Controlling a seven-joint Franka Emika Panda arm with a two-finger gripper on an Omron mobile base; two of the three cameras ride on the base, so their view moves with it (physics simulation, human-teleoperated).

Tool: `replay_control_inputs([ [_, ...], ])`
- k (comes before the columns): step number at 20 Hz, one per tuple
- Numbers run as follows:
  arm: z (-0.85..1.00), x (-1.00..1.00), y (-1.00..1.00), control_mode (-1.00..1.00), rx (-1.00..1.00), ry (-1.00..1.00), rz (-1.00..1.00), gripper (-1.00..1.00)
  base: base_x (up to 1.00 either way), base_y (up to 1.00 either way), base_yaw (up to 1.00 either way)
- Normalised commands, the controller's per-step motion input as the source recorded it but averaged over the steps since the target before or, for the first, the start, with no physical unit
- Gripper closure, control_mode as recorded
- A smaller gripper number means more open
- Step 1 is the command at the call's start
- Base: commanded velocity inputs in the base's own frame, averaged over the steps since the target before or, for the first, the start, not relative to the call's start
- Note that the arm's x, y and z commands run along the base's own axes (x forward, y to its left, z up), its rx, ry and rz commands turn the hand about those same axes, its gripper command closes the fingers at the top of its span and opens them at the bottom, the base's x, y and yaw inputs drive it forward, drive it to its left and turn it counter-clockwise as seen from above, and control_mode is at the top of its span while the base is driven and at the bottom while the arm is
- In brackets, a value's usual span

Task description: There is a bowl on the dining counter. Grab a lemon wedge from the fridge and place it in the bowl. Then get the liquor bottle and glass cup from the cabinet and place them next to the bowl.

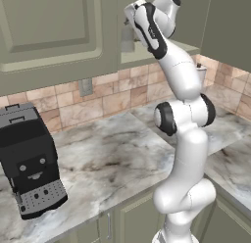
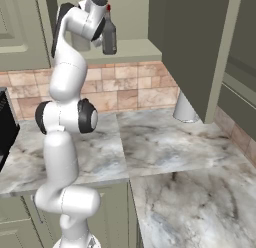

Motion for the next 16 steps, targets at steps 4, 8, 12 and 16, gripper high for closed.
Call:
replay_control_inputs([
  [4, -0.07, 0.16, 0.22, -1.00, 0.00, 0.09, 0.00, -1.00, 0.00, 0.00, 0.00],
  [8, -0.20, -0.02, 0.10, -1.00, 0.00, 0.08, 0.01, -1.00, 0.00, 0.00, 0.00],
  [12, -0.32, -0.09, 0.00, -1.00, 0.00, 0.10, 0.03, -1.00, 0.00, 0.00, 0.00],
  [16, -0.39, 0.00, 0.04, -1.00, 0.00, 0.06, 0.02, -1.00, 0.00, 0.00, 0.00],
])
